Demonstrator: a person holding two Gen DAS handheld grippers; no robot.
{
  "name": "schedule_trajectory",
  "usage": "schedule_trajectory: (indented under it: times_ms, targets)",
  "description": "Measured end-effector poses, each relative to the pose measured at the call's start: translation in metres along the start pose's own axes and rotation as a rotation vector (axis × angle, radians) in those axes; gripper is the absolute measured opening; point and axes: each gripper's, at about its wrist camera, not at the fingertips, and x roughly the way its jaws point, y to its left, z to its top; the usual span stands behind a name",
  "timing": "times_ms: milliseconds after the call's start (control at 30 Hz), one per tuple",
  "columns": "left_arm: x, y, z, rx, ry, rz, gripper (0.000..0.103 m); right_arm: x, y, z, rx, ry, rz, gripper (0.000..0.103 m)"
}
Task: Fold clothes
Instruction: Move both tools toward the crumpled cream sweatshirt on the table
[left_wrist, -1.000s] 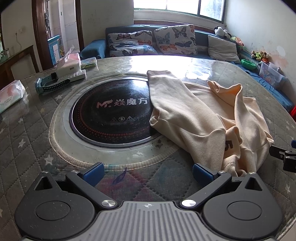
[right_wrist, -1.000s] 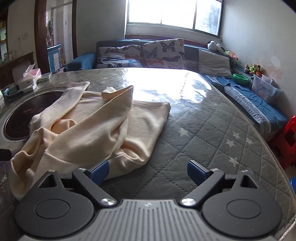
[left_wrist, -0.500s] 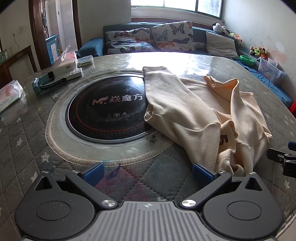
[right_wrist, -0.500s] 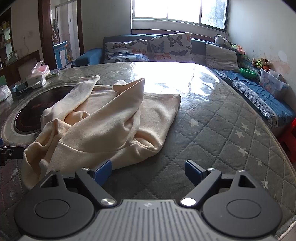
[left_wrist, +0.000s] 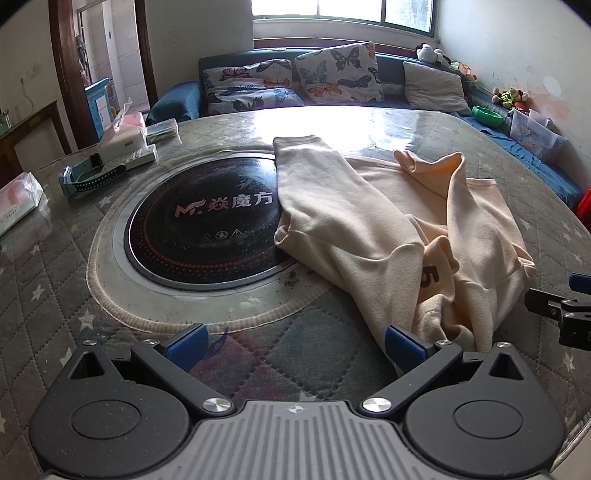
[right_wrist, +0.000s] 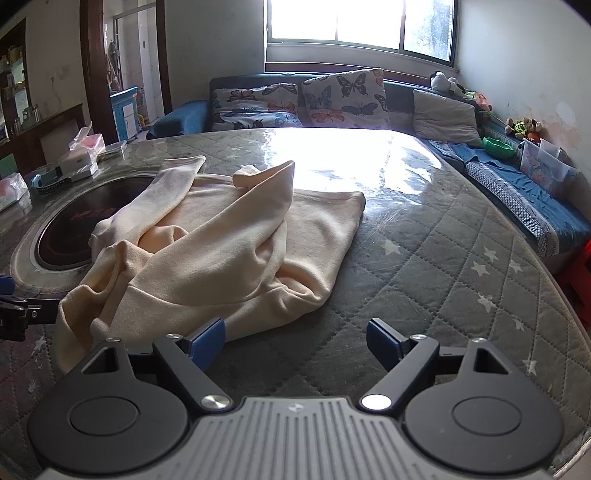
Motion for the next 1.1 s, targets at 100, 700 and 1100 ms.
schedule_trajectory:
  times_ms: [100,700,1100]
  targets:
    - [0.0,-0.002,0.001,0.006,-0.005,0.0,0.103,0.001,0.001,0.001,-0.003,-0.001,0.0,0.085]
    - [0.0,-0.005,0.009,0.03,-0.02,-0.014,0.103,0.006,0.003,0.009,0.002,-0.003,0.02,0.082]
    - [0.004,-0.006,0.029,0.047,-0.053,-0.024,0.103,0.015,0.001,0.031,-0.012,-0.017,0.048,0.078]
